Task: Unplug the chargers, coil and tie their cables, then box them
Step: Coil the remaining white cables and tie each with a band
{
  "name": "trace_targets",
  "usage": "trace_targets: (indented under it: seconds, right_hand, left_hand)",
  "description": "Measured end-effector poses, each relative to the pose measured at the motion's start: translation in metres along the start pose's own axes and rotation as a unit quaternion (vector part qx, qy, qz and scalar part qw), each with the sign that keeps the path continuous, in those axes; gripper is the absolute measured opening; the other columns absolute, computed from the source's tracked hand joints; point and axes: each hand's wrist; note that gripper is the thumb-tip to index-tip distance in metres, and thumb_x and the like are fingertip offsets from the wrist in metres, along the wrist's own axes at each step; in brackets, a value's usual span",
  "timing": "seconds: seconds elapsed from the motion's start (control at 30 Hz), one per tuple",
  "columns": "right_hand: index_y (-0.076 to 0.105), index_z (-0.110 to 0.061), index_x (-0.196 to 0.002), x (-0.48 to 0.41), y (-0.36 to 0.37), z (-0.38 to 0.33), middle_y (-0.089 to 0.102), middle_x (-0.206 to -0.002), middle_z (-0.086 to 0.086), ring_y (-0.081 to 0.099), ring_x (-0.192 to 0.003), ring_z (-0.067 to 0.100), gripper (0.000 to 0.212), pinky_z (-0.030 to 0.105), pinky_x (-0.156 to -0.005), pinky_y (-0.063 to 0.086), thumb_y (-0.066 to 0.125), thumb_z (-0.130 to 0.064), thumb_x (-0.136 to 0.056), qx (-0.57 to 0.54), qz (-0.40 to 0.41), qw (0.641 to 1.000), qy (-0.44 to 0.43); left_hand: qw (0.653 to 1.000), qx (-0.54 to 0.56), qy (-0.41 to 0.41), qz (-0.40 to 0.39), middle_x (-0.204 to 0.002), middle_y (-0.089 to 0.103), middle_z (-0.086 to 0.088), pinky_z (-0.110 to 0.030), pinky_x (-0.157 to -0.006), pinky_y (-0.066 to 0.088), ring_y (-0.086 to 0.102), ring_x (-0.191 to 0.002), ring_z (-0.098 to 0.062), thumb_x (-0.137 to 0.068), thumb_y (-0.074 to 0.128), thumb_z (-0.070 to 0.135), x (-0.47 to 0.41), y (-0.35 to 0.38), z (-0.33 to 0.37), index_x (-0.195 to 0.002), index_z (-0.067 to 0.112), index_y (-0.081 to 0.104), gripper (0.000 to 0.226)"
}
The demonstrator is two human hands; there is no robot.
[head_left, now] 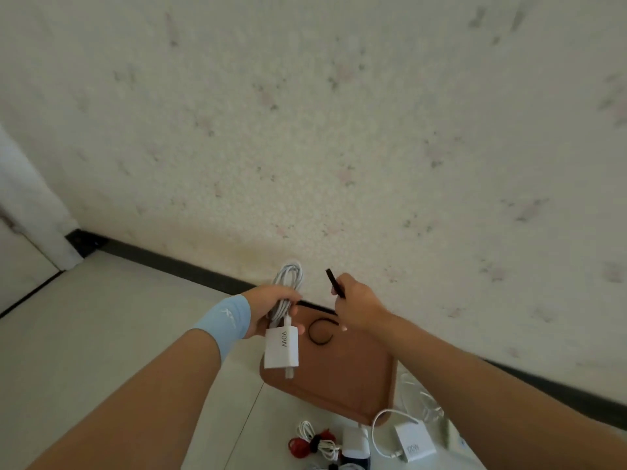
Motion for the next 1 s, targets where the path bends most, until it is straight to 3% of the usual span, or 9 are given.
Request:
trace_targets:
  seconds: [0.1,0.2,0.37,0.47,0.57,0.63,0.73,0.9,1.0]
  right_hand:
    - [0.053,-0.021,-0.095,0.04,-0.042,-0.02,0.069,-0.095,0.017,0.066,-0.051,0.019,0.029,0.031,-0.056,0.053,0.047,0.006,-0.085,-0.065,-0.012,0.998,0.019]
    - [0.064,-0.012,-0.096,0.083,-0.085,-0.048,0.064,-0.075,0.011,0.065,-0.054,0.024,0.029,0.038,-0.069,0.059,0.044,0.007,-0.086,-0.141,0.032,0.989,0.036]
    - [0.071,-0.012,-0.087,0.154,-0.139,-0.083,0.042,-0.062,0.0,0.044,-0.056,0.018,0.035,0.045,-0.075,0.062,0.044,-0.028,-0.103,-0.209,0.089,0.974,0.022]
    - [0.07,-0.01,-0.094,0.2,-0.158,-0.092,0.052,-0.063,0.004,0.051,-0.052,0.019,0.035,0.048,-0.076,0.061,0.04,-0.023,-0.107,-0.255,0.125,0.958,-0.035]
    - [0.07,-0.016,-0.107,0.24,-0.174,-0.096,0.069,-0.083,0.007,0.061,-0.055,0.021,0.026,0.04,-0.066,0.057,0.045,-0.011,-0.105,-0.283,0.152,0.943,-0.085]
    - [0.07,-0.02,-0.114,0.259,-0.183,-0.097,0.067,-0.078,0.004,0.049,-0.049,0.015,0.027,0.028,-0.05,0.045,0.046,-0.011,-0.105,-0.292,0.139,0.94,-0.105]
    - [0.066,-0.014,-0.118,0.277,-0.192,-0.102,0.061,-0.069,0.007,0.034,-0.047,0.012,0.025,0.02,-0.045,0.03,0.043,-0.016,-0.108,-0.291,0.072,0.945,-0.13]
    - [0.074,-0.005,-0.095,0.287,-0.194,-0.096,0.074,-0.075,0.005,0.054,-0.045,0.014,0.016,0.025,-0.045,0.042,0.064,-0.017,-0.098,-0.235,0.056,0.964,-0.109]
    - [0.08,-0.007,-0.089,0.282,-0.199,-0.084,0.075,-0.076,0.01,0.056,-0.043,0.014,0.013,0.026,-0.046,0.049,0.075,-0.019,-0.09,-0.282,0.1,0.953,-0.05]
  left_hand:
    - [0.999,0.014,0.031,-0.009,-0.066,0.06,-0.005,-0.039,-0.076,0.058,0.071,-0.072,-0.031,-0.091,0.066,0.022,0.035,0.02,0.019,-0.074,0.008,0.057,0.024]
    - [0.997,0.027,0.066,-0.037,-0.068,0.06,-0.003,-0.036,-0.068,0.059,0.072,-0.073,-0.031,-0.091,0.067,0.021,0.075,0.045,0.036,-0.083,0.009,0.057,0.018]
    - [0.989,0.016,0.117,-0.087,-0.072,0.061,-0.004,-0.037,-0.067,0.06,0.073,-0.076,-0.033,-0.091,0.068,0.02,0.145,0.086,0.055,-0.092,0.006,0.055,0.019]
    - [0.988,0.005,0.125,-0.09,-0.072,0.065,-0.004,-0.036,-0.06,0.058,0.073,-0.075,-0.034,-0.091,0.068,0.019,0.177,0.105,0.059,-0.096,0.004,0.056,0.02]
    - [0.985,-0.045,0.138,-0.089,-0.077,0.072,-0.006,-0.043,-0.071,0.059,0.072,-0.079,-0.037,-0.091,0.069,0.021,0.198,0.12,0.06,-0.103,0.004,0.056,0.025]
    - [0.981,-0.089,0.152,-0.087,-0.078,0.073,-0.006,-0.047,-0.077,0.059,0.071,-0.085,-0.04,-0.091,0.067,0.023,0.209,0.131,0.061,-0.103,0.005,0.056,0.024]
    - [0.965,-0.17,0.194,-0.056,-0.075,0.07,-0.002,-0.045,-0.081,0.06,0.073,-0.086,-0.036,-0.093,0.061,0.03,0.218,0.154,0.065,-0.097,0.01,0.058,0.02]
    - [0.915,-0.283,0.287,-0.022,-0.073,0.065,-0.002,-0.018,-0.054,0.052,0.064,-0.055,-0.007,-0.094,0.047,0.017,0.222,0.187,0.081,-0.08,0.011,0.06,0.02]
    - [0.895,-0.318,0.311,-0.016,-0.069,0.067,0.004,-0.022,-0.062,0.051,0.063,-0.061,-0.007,-0.092,0.048,0.014,0.217,0.194,0.089,-0.08,0.015,0.063,0.019]
Point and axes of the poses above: each hand's wrist, its own x-axis away from the middle knuckle, its own y-axis out of the palm, z = x × y
